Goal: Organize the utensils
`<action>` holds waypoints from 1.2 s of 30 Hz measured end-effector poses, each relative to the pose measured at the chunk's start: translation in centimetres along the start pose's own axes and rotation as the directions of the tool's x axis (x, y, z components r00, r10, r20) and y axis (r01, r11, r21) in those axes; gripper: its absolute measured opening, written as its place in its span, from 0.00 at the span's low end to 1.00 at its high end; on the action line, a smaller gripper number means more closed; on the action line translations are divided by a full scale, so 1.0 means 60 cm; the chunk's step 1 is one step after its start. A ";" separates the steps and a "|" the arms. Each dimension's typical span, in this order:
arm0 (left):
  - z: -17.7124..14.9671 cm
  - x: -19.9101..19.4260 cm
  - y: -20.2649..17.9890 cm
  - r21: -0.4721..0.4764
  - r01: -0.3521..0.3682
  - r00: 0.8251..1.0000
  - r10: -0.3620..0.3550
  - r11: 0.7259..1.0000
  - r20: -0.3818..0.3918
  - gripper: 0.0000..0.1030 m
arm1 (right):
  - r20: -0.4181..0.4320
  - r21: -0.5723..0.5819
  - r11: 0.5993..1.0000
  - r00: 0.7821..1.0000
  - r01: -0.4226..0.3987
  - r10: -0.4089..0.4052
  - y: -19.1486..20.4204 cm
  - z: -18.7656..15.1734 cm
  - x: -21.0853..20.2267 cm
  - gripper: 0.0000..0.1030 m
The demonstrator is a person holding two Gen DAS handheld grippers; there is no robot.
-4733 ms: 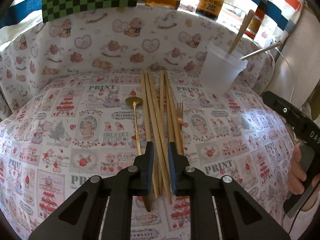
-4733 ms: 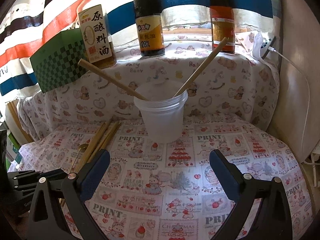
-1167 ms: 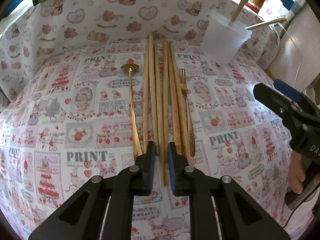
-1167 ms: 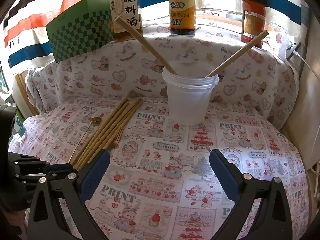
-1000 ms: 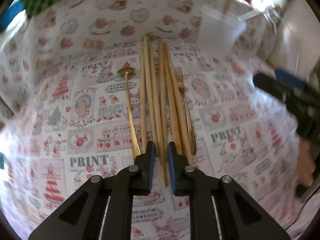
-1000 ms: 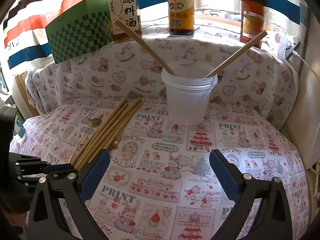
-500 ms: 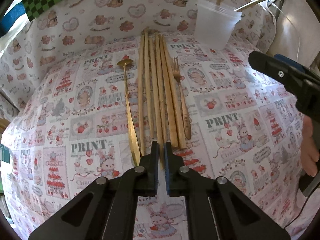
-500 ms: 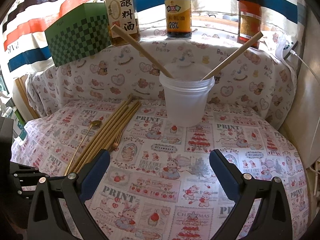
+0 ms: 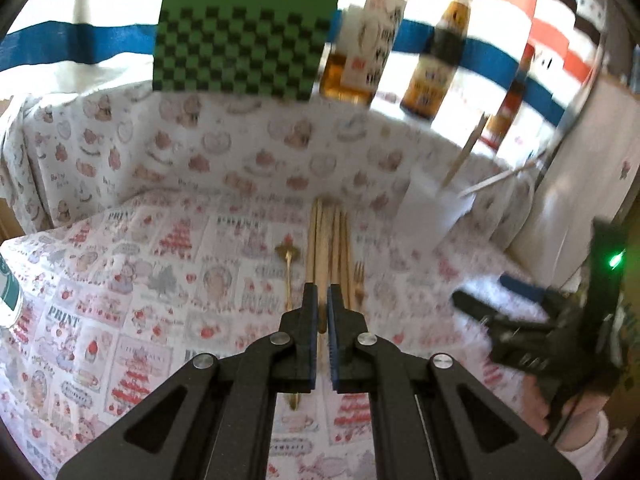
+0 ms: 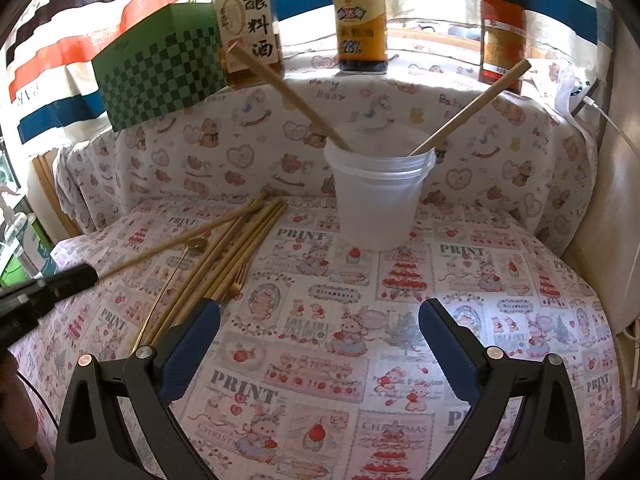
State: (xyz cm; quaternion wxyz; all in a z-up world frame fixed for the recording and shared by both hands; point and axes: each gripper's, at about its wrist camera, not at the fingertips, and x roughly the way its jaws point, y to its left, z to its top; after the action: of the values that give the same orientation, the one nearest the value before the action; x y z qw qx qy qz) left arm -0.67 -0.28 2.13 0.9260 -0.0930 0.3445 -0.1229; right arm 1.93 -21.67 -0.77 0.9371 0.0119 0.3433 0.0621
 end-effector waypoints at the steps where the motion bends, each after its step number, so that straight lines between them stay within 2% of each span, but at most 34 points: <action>1: 0.003 -0.013 -0.002 0.003 -0.001 0.999 0.001 1.000 0.039 0.03 | -0.004 -0.007 1.000 1.000 -0.007 0.007 0.004 -0.002 0.002 0.98; 3: 0.008 -0.024 -0.007 0.047 -0.013 0.993 0.007 0.999 0.117 0.03 | -0.014 -0.024 0.999 0.999 -0.029 0.029 0.015 -0.007 0.005 0.97; 5: 0.007 -0.044 -0.011 0.053 -0.021 0.983 0.011 0.998 0.184 0.03 | -0.038 -0.052 0.996 0.997 -0.070 0.068 0.031 -0.014 0.011 0.90; 8: 0.015 -0.061 0.004 0.018 0.017 0.975 -0.021 1.000 0.221 0.03 | -0.103 -0.117 0.983 0.986 -0.142 0.130 0.068 -0.031 0.026 0.81; 11: 0.021 -0.075 0.025 -0.041 0.044 0.967 -0.032 0.998 0.254 0.03 | -0.178 -0.138 0.965 0.964 -0.223 0.197 0.098 -0.044 0.042 0.70; 12: 0.022 -0.082 0.031 -0.054 0.047 0.962 -0.030 0.997 0.272 0.03 | -0.210 -0.132 0.957 0.951 -0.259 0.228 0.108 -0.048 0.049 0.69; 14: 0.025 -0.094 0.038 -0.063 0.059 0.953 -0.037 0.996 0.299 0.03 | -0.233 -0.128 0.950 0.940 -0.285 0.251 0.123 -0.054 0.055 0.67; 19: 0.025 -0.102 0.043 -0.070 -0.003 0.949 0.024 0.998 0.314 0.03 | -0.231 -0.205 0.948 0.953 -0.242 0.194 0.151 -0.067 0.066 0.67; 21: 0.026 -0.101 0.049 -0.080 0.006 0.950 0.019 0.997 0.311 0.03 | -0.241 -0.217 0.945 0.951 -0.246 0.192 0.160 -0.070 0.071 0.65; 24: 0.025 -0.099 0.049 -0.076 0.001 0.950 0.022 0.997 0.310 0.03 | -0.218 -0.270 0.942 0.966 -0.198 0.140 0.174 -0.075 0.074 0.62; 25: 0.025 -0.098 0.047 -0.071 -0.002 0.951 0.023 0.997 0.308 0.03 | -0.211 -0.276 0.942 0.968 -0.192 0.136 0.174 -0.076 0.073 0.58; 28: 0.023 -0.092 0.047 -0.078 0.011 0.953 0.013 0.997 0.302 0.03 | -0.201 -0.277 0.943 0.971 -0.186 0.133 0.171 -0.074 0.069 0.35; 29: 0.022 -0.091 0.047 -0.081 0.012 0.953 0.013 0.997 0.304 0.03 | -0.192 -0.274 0.947 0.974 -0.171 0.121 0.166 -0.073 0.066 0.31; 31: 0.021 -0.092 0.046 -0.082 0.004 0.948 0.022 0.997 0.318 0.03 | -0.188 -0.259 0.951 0.974 -0.171 0.124 0.154 -0.072 0.061 0.29; 33: 0.020 -0.099 0.047 -0.089 -0.017 0.938 0.047 0.996 0.344 0.03 | -0.195 -0.240 0.955 0.972 -0.175 0.129 0.144 -0.072 0.058 0.25; 36: 0.019 -0.110 0.049 -0.090 -0.036 0.921 0.068 0.995 0.382 0.03 | -0.207 -0.222 0.957 0.968 -0.185 0.139 0.133 -0.069 0.053 0.13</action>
State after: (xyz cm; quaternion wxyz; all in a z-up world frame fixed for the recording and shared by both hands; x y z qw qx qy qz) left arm -4.27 4.52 6.28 0.9741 -0.1435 0.1630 -0.0636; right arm 0.80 -13.46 -5.43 0.8866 -0.0789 0.4185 0.1806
